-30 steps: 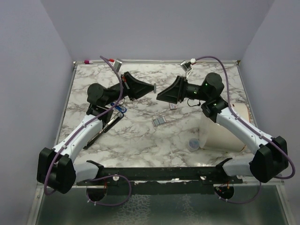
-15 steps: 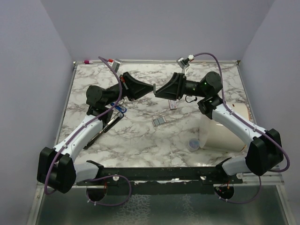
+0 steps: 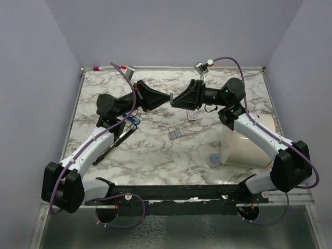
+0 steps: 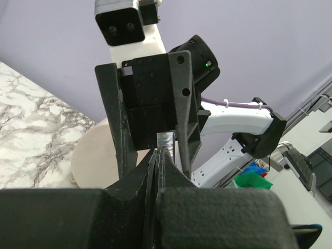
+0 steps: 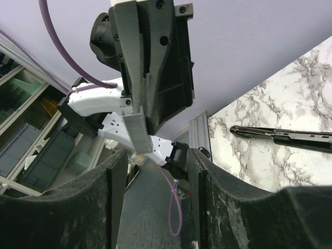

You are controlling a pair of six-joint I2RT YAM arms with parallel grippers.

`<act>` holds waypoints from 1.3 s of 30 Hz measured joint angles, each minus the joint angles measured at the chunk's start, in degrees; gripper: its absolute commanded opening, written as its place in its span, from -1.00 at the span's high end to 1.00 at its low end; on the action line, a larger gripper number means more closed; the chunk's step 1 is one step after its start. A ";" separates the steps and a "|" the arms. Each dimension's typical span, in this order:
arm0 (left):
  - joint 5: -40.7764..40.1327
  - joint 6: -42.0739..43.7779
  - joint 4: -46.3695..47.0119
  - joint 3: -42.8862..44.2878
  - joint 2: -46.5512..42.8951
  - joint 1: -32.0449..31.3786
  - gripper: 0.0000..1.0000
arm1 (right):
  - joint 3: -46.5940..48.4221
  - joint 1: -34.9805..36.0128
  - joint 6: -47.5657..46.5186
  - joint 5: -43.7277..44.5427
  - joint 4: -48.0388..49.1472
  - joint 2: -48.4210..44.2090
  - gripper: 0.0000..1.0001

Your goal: Unload the staples from the stapler

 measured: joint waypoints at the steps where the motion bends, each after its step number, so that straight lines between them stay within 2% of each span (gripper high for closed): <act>1: 0.00 0.20 -0.42 -0.04 0.00 0.00 1.00 | 0.07 0.00 0.09 -0.02 0.13 0.00 0.00; 8: 0.00 0.85 -1.95 -0.35 0.00 0.00 1.00 | 0.22 0.00 0.37 -0.07 0.66 -0.02 0.01; 27: 0.00 1.97 -2.95 -0.48 0.22 0.00 1.00 | 0.79 0.00 1.38 -0.09 2.05 0.35 0.28; 39: 0.00 2.05 -3.28 -0.48 0.33 0.00 1.00 | 0.79 0.00 1.44 -0.15 2.38 1.46 0.38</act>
